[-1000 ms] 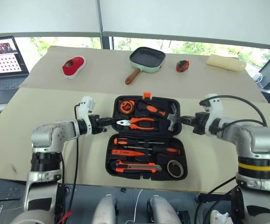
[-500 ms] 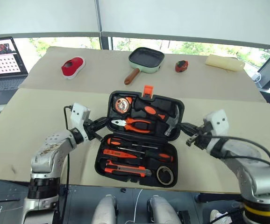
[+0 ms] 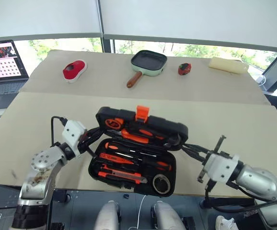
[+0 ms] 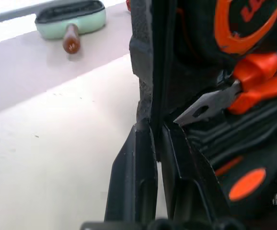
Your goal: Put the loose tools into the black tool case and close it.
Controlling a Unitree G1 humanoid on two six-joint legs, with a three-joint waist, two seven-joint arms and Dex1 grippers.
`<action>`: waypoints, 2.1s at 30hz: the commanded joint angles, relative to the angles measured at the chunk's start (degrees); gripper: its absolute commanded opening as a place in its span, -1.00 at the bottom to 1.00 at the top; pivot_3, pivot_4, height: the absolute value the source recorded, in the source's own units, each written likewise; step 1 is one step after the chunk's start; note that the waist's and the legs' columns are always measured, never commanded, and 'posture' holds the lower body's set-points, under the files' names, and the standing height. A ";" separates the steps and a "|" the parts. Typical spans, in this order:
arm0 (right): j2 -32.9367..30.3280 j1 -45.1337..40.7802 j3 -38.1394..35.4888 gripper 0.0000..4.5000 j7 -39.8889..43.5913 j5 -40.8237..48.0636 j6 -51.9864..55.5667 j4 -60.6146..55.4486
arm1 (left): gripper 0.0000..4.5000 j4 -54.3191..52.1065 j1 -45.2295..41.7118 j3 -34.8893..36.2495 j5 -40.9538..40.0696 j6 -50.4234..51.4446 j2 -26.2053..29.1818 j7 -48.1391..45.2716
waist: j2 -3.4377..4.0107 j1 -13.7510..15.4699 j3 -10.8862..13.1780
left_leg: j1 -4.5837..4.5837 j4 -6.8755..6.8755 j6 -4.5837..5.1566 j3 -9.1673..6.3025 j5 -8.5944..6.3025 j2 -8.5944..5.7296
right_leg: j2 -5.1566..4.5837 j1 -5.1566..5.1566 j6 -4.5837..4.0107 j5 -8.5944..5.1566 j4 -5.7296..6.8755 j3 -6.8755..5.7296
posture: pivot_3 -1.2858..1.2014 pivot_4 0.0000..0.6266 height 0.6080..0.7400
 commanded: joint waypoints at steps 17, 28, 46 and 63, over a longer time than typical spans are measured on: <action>-15.36 21.70 -1.48 -0.25 15.08 8.51 -0.96 -9.06 | 0.90 -5.87 26.31 8.49 -4.50 -1.15 17.24 -19.92 | -0.19 0.55 -0.08 | 1.30 -0.13 -0.38 -0.06 -0.44 0.01 | -0.80 1.20 -0.15 -1.12 -0.24 -0.22 | 0.03 -0.52 1.00; -12.81 2.62 10.12 -1.00 19.36 7.40 6.13 -5.96 | -0.46 -5.29 13.51 -3.37 -3.32 -0.16 19.63 -25.94 | -0.17 1.24 -0.04 | 1.26 -0.12 0.19 0.04 -0.32 -0.07 | -0.84 1.35 -0.22 -1.03 -0.41 -0.29 | 0.03 -0.52 1.00; -5.72 -3.26 3.10 -1.00 12.60 11.78 28.23 -2.63 | -0.46 1.27 2.08 -7.64 -6.08 6.97 19.40 -28.88 | -0.18 0.97 0.02 | 0.69 -0.30 0.15 0.32 -0.38 -0.11 | -0.59 0.72 0.08 -0.64 -0.26 -0.26 | 0.03 -0.52 1.00; -0.06 -7.40 13.05 -1.00 14.66 22.74 44.73 -9.43 | -0.46 52.81 -34.20 -15.58 11.49 -13.28 14.52 -27.06 | -0.22 1.86 0.00 | 0.68 -0.05 0.17 0.41 -0.31 -0.14 | -0.58 0.67 0.13 -0.65 -0.03 -0.31 | 0.03 -0.52 1.00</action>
